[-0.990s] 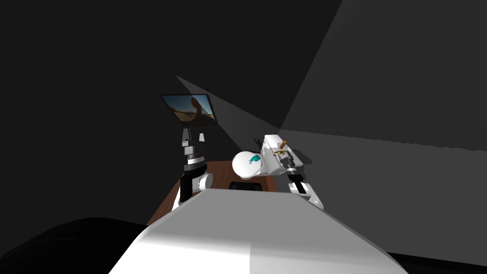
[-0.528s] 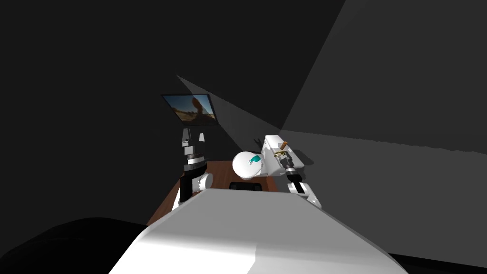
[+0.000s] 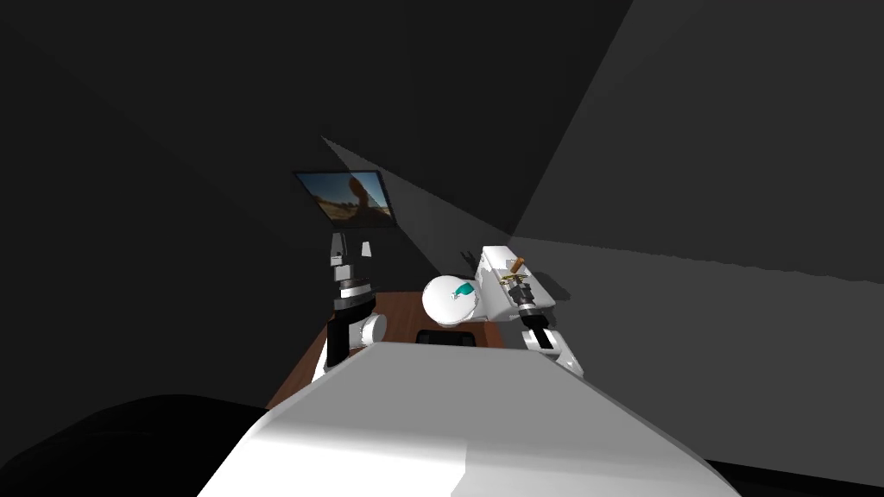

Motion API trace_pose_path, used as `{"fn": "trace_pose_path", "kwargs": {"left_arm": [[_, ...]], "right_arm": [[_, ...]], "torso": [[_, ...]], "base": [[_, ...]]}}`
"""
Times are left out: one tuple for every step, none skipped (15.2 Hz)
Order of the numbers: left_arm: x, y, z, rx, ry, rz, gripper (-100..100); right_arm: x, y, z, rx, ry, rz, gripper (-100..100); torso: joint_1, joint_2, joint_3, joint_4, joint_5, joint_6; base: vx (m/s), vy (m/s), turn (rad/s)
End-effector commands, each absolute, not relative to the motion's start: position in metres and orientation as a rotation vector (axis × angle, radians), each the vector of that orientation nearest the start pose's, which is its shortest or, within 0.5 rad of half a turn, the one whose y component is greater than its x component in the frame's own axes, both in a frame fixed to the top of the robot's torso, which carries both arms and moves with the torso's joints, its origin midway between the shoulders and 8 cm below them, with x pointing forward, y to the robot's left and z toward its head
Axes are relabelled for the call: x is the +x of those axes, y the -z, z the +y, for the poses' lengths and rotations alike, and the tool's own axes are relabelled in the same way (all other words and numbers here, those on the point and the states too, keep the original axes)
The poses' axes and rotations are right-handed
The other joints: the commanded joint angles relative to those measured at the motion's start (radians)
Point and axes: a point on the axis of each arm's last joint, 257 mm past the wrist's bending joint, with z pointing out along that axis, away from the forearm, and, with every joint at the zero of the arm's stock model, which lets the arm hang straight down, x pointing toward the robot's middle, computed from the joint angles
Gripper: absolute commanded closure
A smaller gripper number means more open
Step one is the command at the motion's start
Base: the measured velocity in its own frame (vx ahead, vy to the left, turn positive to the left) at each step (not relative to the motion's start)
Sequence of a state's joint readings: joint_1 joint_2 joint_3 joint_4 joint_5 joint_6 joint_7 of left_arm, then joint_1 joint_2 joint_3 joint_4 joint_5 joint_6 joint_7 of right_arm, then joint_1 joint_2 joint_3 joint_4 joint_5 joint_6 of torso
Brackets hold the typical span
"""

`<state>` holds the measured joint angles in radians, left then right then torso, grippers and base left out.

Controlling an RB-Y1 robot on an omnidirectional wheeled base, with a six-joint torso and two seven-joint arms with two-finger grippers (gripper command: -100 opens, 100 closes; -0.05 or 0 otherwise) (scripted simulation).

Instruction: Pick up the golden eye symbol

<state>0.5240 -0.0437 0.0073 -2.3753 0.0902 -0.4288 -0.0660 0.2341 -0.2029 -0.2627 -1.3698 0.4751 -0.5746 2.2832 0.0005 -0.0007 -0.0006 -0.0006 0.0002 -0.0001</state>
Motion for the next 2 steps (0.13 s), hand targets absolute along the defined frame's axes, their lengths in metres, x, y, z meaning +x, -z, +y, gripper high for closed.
{"fn": "trace_pose_path", "kwargs": {"left_arm": [[0.3313,-0.0456,0.2970,-0.714,1.284,0.537,0],[0.3313,-0.0456,0.2970,-0.714,1.284,0.537,0]], "right_arm": [[0.4307,0.2827,-0.3838,-1.025,1.136,1.224,100],[0.4308,0.2825,-0.3837,-1.025,1.136,1.224,100]], "torso": [[0.000,0.000,0.000,0.000,0.000,0.000],[0.000,0.000,0.000,0.000,0.000,0.000]], "base": [[0.000,0.000,0.000],[0.000,0.000,0.000]]}}
